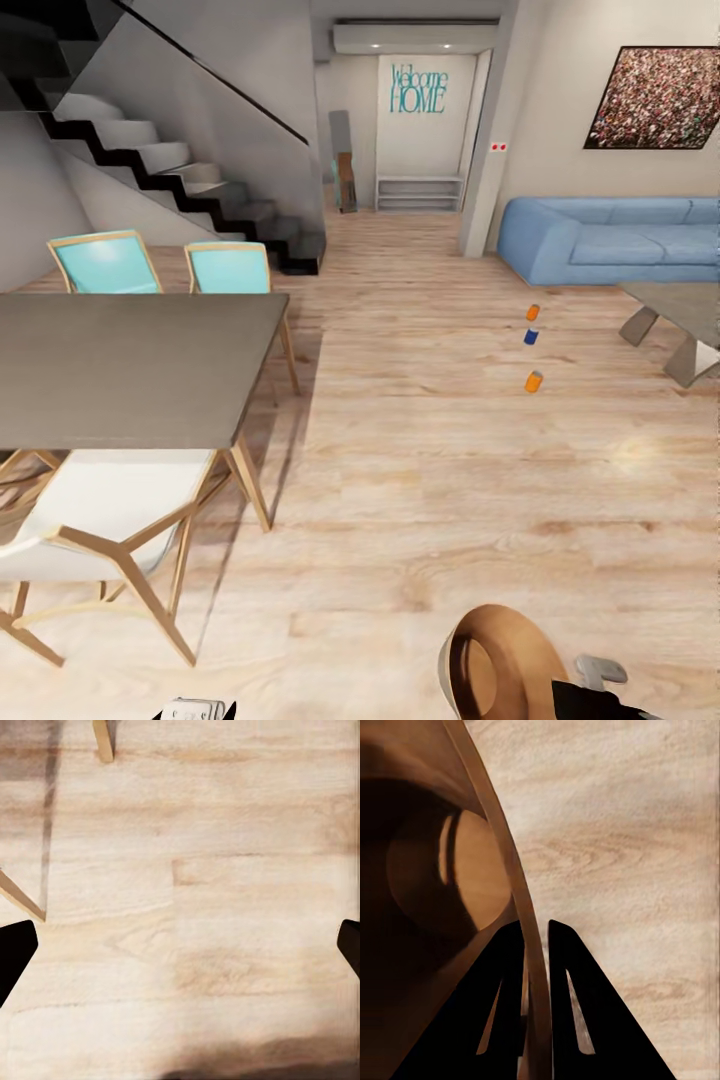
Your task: Put the three can of soda from the living room inside the tash can in the kitchen.
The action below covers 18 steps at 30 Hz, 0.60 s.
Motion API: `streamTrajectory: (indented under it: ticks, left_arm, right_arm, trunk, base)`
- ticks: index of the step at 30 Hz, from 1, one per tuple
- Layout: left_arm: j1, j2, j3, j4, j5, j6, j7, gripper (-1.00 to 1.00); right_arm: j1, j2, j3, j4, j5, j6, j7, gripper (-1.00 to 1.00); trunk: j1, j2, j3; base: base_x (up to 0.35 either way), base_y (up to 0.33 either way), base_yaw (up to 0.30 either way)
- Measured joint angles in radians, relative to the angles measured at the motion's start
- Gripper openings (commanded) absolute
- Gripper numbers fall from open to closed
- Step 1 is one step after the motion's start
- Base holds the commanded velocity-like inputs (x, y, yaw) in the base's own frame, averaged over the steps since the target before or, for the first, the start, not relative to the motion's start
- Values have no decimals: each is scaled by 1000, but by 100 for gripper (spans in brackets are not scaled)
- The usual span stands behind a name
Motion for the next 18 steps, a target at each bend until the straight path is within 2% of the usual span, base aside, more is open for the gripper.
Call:
streamTrajectory:
  ticks: [18]
  left_arm:
    - [0, 0, 0, 0, 0, -1, 0, 100]
  right_arm:
    - [0, -4, -2, -3, 0, 0, 0, -100]
  trunk:
    - [0, 0, 0]
  base:
    - [168, -285, -4]
